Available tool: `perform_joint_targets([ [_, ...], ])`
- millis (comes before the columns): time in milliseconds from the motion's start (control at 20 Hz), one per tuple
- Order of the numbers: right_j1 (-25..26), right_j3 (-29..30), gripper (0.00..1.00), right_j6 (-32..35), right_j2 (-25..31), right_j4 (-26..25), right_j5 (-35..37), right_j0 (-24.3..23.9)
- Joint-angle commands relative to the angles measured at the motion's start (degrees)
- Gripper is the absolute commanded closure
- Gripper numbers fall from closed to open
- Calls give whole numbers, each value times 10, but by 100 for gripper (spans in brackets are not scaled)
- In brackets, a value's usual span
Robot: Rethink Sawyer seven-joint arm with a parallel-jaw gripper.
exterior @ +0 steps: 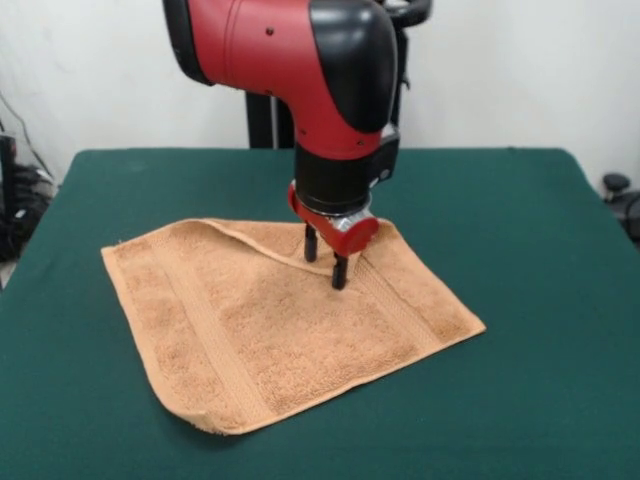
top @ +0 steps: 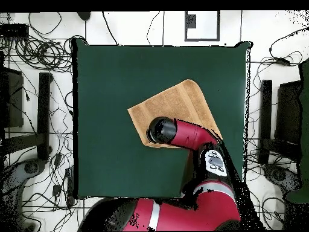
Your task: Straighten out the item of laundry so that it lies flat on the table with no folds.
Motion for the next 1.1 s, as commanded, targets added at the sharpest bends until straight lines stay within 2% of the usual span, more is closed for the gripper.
perform_joint_targets([
  [50,12,80,0,-39,64,-35,60,-8],
  [450,10,99,0,-47,79,-47,43,-29],
  [1100,32,86,0,-51,107,-63,38,-56],
])
